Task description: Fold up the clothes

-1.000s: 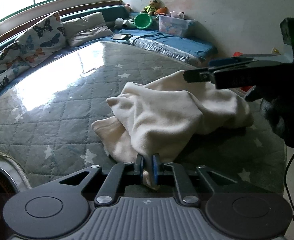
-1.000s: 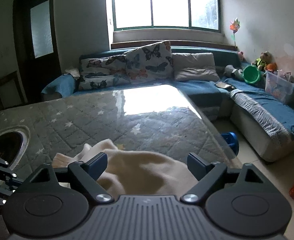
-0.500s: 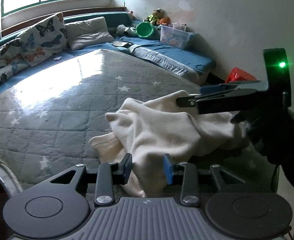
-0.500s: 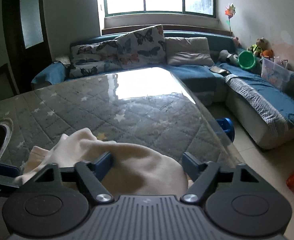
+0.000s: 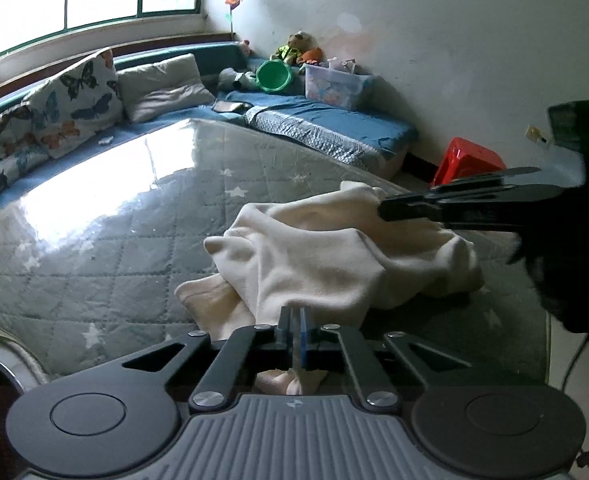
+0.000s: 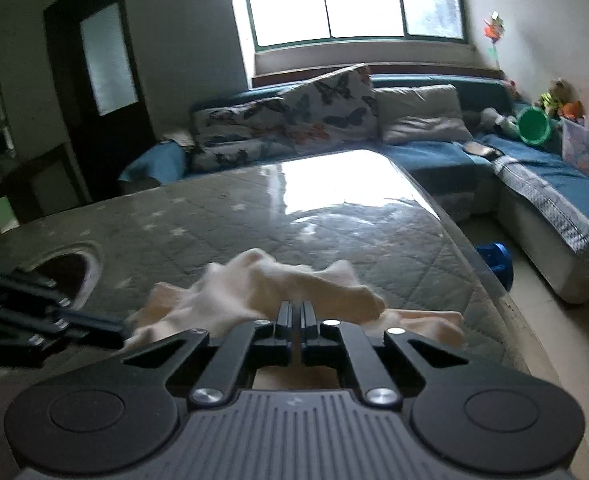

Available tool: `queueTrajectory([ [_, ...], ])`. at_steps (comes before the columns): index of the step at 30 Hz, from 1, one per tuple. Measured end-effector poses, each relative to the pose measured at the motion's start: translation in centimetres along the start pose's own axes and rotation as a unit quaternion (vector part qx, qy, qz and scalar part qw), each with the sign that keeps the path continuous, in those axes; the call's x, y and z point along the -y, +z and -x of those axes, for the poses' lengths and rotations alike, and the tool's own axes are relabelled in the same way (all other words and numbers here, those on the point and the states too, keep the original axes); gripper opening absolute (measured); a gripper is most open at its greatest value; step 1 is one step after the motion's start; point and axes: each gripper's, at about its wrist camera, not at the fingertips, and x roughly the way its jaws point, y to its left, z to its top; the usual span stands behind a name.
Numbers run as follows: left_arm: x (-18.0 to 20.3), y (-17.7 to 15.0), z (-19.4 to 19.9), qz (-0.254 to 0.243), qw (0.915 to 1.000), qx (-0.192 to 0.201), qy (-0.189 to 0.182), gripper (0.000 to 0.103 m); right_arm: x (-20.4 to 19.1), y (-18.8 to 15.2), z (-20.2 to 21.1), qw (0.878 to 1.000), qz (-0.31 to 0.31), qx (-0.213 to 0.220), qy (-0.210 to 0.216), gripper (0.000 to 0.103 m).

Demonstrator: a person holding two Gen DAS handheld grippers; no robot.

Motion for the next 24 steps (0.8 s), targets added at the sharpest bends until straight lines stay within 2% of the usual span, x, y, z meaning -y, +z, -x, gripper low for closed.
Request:
queueTrajectory([
  [3,0.1,-0.2,0.3,-0.003,1.0000,-0.001,-0.002,0.004,-0.9,-0.3,1.6,1.000,0.012,-0.001,0.017,0.002],
  [6,0.1,-0.3,0.2,-0.001,1.0000,-0.002,0.000,0.004,-1.8,-0.1,2.3,0.999,0.039,0.005,0.002,0.004],
  [8,0.1,-0.3,0.1,0.004,1.0000,-0.007,0.004,0.005,-1.3,0.4,1.8,0.999,0.036,0.006,-0.015,0.014],
  [10,0.0,-0.2,0.0,0.011,0.9999,-0.008,0.006,0.006,-0.5,0.8,0.8,0.999,0.028,0.009,-0.032,0.045],
  [12,-0.1,-0.2,0.1,0.015,0.9998,-0.009,0.007,0.007,0.3,1.2,-0.3,0.998,0.025,0.009,-0.049,0.051],
  [16,-0.7,0.0,-0.1,0.024,0.9995,-0.012,0.017,0.018,1.3,1.6,-3.2,0.997,0.031,-0.002,-0.064,0.061],
  [18,-1.0,0.0,-0.3,0.030,0.9993,-0.013,0.020,0.020,1.6,1.6,-4.5,0.997,0.032,-0.014,-0.062,0.061],
  [20,-1.1,0.0,-0.3,0.034,0.9991,-0.014,0.022,0.022,1.8,1.3,-5.7,0.997,0.033,-0.027,-0.058,0.056],
  [22,-1.3,-0.1,-0.2,0.035,0.9990,-0.014,0.026,0.024,1.8,0.9,-6.2,0.998,0.027,-0.037,-0.053,0.023],
  [23,-1.4,-0.1,-0.1,0.035,0.9989,-0.013,0.027,0.024,1.7,0.8,-6.0,0.998,0.021,-0.034,-0.046,0.019],
  [24,-1.5,-0.2,0.0,0.035,0.9989,-0.013,0.029,0.024,1.6,0.8,-5.4,0.999,0.019,-0.026,-0.041,0.011],
])
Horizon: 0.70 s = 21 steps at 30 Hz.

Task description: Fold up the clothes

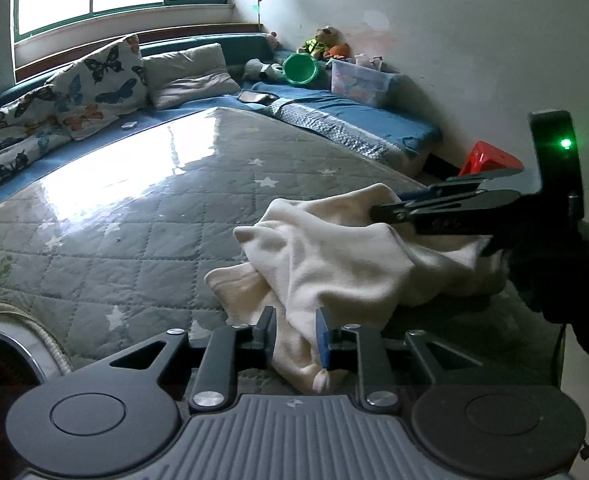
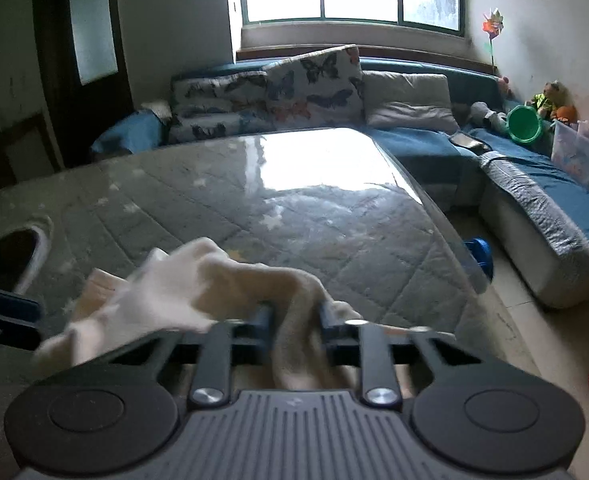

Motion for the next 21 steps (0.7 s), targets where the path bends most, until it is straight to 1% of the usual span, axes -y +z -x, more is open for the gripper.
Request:
queueTrajectory([
  [1,-0.1,0.0,0.1,0.001,1.0000,0.001,0.002,0.024,-0.1,-0.1,0.8,1.000,0.001,0.009,0.006,0.006],
  [2,-0.3,0.0,0.2,0.004,1.0000,0.001,0.004,0.024,-0.3,-0.2,1.7,1.000,0.003,0.017,0.013,0.006],
  [3,-0.5,0.0,0.2,0.007,1.0000,0.002,0.006,0.024,-0.5,-0.3,2.7,0.999,0.007,0.024,0.022,0.003],
  [6,-0.8,0.1,0.5,0.013,0.9998,0.006,0.011,0.024,-1.9,-1.0,6.1,0.997,0.038,0.037,0.054,0.002],
  [10,-0.7,0.4,1.0,0.014,0.9997,0.015,0.011,0.025,-4.4,-2.7,10.5,0.990,0.093,0.044,0.100,0.001],
  [12,-0.6,0.6,1.1,0.012,0.9997,0.017,0.010,0.027,-5.4,-3.3,11.9,0.988,0.112,0.046,0.098,0.001],
  [14,-0.3,0.8,1.0,0.012,0.9997,0.017,0.009,0.027,-5.5,-3.3,12.1,0.989,0.115,0.046,0.080,0.003],
  [16,-0.1,1.0,0.9,0.012,0.9998,0.017,0.007,0.027,-4.7,-2.8,11.2,0.993,0.099,0.045,0.056,0.010],
  [17,0.0,1.0,1.0,0.012,0.9997,0.019,0.006,0.029,-4.1,-2.5,10.5,0.994,0.089,0.043,0.047,0.014],
  [18,0.1,0.9,1.0,0.010,0.9997,0.020,0.005,0.032,-3.6,-2.2,9.9,0.995,0.083,0.044,0.039,0.025],
  [19,0.1,0.9,1.1,0.009,0.9997,0.021,0.008,0.037,-3.1,-1.8,9.2,0.996,0.078,0.045,0.030,0.038],
  [20,0.1,0.8,1.1,0.007,0.9997,0.022,0.011,0.040,-2.7,-1.5,8.2,0.996,0.075,0.044,0.021,0.042],
  [21,0.0,0.8,1.1,0.006,0.9997,0.021,0.013,0.040,-2.0,-1.1,7.1,0.997,0.072,0.040,0.012,0.048],
])
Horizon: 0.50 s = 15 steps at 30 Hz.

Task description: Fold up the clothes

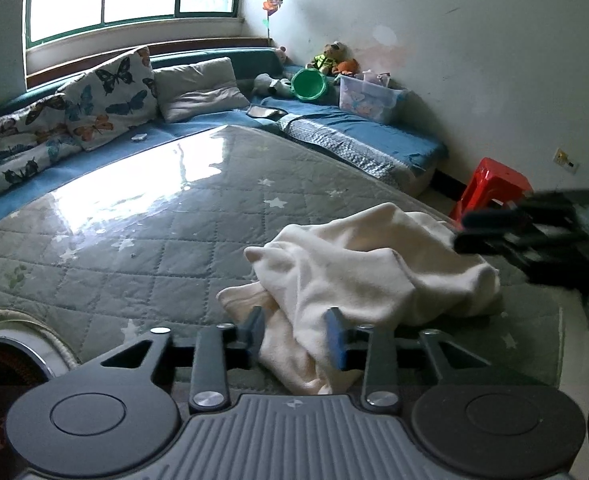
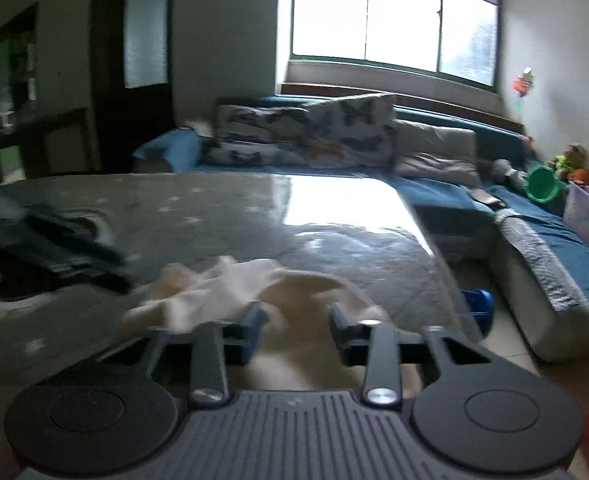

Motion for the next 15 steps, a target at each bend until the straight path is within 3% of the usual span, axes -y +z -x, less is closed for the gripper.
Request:
queueTrajectory([
  [9,-1.0,-0.5,-0.5,0.008,0.9999,-0.011,0.009,0.044,2.6,0.6,-6.6,0.999,-0.025,-0.039,-0.022,0.064],
  [11,-1.0,-0.5,-0.6,0.009,0.9998,-0.012,0.009,0.045,2.7,0.5,-7.5,0.998,-0.034,-0.052,-0.015,0.064],
  [12,-1.0,-0.5,-0.6,0.010,0.9998,-0.013,0.009,0.045,2.8,0.4,-7.9,0.997,-0.040,-0.058,-0.010,0.061],
  [14,-1.0,-0.5,-0.5,0.009,0.9998,-0.012,0.008,0.045,2.8,0.2,-7.7,0.997,-0.046,-0.059,0.000,0.044],
  [15,-0.9,-0.5,-0.5,0.008,0.9999,-0.012,0.008,0.045,2.9,0.1,-7.5,0.997,-0.050,-0.058,0.006,0.025],
])
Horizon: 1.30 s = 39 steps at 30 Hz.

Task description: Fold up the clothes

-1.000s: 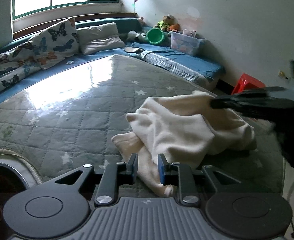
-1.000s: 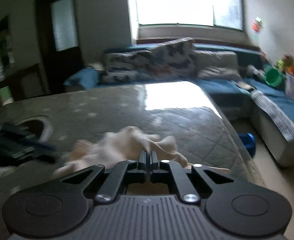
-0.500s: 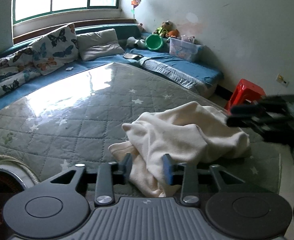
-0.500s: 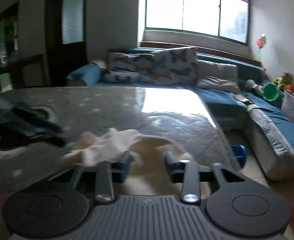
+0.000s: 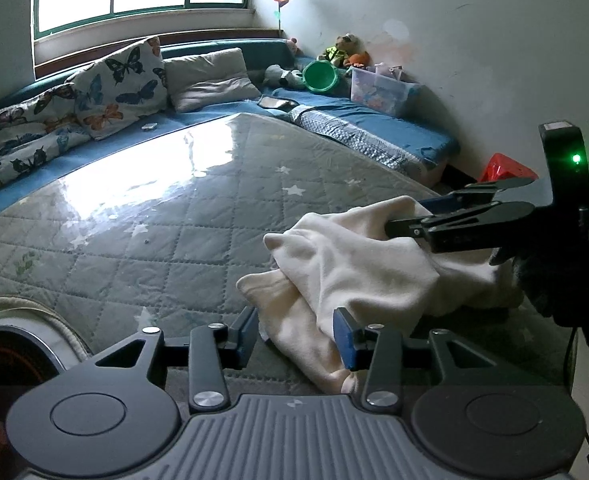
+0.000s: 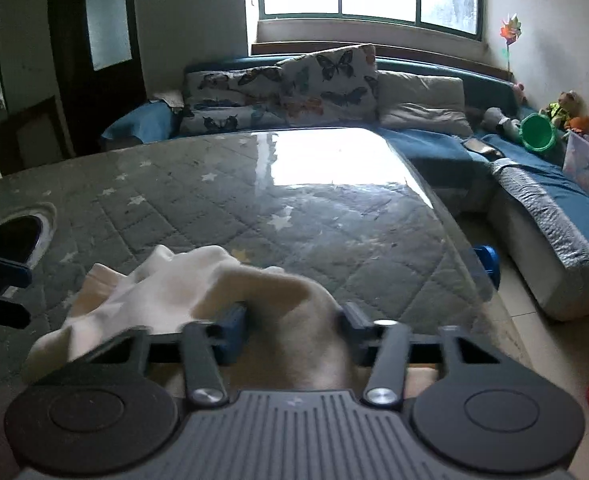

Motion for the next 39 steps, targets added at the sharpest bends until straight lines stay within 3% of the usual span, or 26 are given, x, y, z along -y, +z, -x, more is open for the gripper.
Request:
queueTrajectory([
  [1,0.0,0.0,0.1,-0.001,1.0000,0.001,0.000,0.045,0.0,-0.1,0.3,1.000,-0.002,0.001,0.006,0.015],
  [3,0.0,0.0,0.3,-0.001,1.0000,0.002,0.002,0.045,-0.4,-0.1,1.5,1.000,0.003,0.010,0.016,0.012],
  [13,-0.1,0.3,1.3,0.001,0.9998,0.019,0.004,0.045,-5.2,-3.3,12.3,0.989,0.098,0.068,0.087,0.012],
  [16,0.2,0.5,1.5,-0.001,0.9997,0.023,-0.001,0.045,-6.7,-4.9,14.8,0.983,0.131,0.064,0.108,0.012],
  [21,1.4,0.9,1.6,-0.010,0.9995,0.027,-0.014,0.045,-9.2,-8.4,16.6,0.973,0.187,0.006,0.137,0.012],
  [25,2.7,1.1,1.6,-0.026,0.9990,0.029,-0.024,0.048,-9.4,-9.6,16.5,0.969,0.183,-0.037,0.162,0.018],
  [29,3.6,1.1,1.2,-0.037,0.9984,0.025,-0.034,0.050,-8.3,-8.8,18.2,0.969,0.155,-0.018,0.189,0.026],
  [34,4.6,0.9,-0.6,-0.044,0.9979,0.006,-0.046,0.051,-5.6,-6.5,19.1,0.981,0.099,0.028,0.164,0.048],
  [39,4.0,-0.1,-1.2,-0.034,0.9985,-0.009,-0.042,0.051,-2.2,-5.0,16.8,0.995,0.049,0.033,0.078,0.049],
])
